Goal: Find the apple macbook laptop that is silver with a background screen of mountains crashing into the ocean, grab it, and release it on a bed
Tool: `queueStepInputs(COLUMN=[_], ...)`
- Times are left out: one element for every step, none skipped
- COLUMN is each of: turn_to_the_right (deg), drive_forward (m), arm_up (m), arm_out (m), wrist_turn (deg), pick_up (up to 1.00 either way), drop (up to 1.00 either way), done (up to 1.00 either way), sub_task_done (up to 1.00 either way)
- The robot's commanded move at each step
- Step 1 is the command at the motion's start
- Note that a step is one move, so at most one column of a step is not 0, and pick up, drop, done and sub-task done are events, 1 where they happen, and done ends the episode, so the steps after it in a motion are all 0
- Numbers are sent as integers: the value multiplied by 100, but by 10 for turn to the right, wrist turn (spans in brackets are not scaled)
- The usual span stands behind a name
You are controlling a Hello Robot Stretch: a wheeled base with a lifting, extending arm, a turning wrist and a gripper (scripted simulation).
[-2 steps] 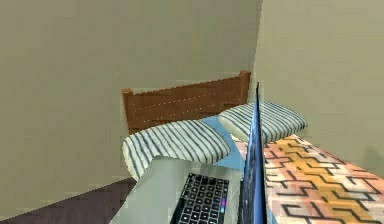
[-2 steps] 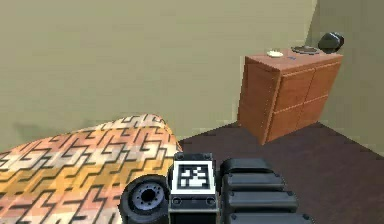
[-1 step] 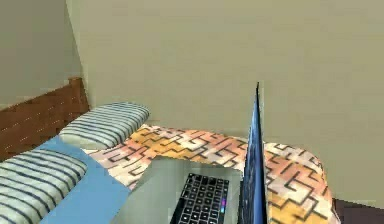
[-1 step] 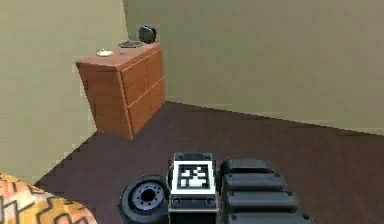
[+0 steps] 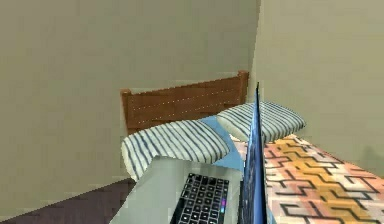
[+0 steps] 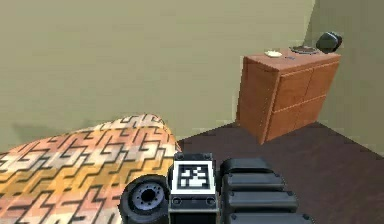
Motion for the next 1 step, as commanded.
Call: queueStepInputs(turn_to_the_right=[-450], drive_forward=[0], arm_up=[0], arm_out=[0], wrist_turn=[0], pick_up=[0], drop=[0], done=[0], sub_task_done=[0])
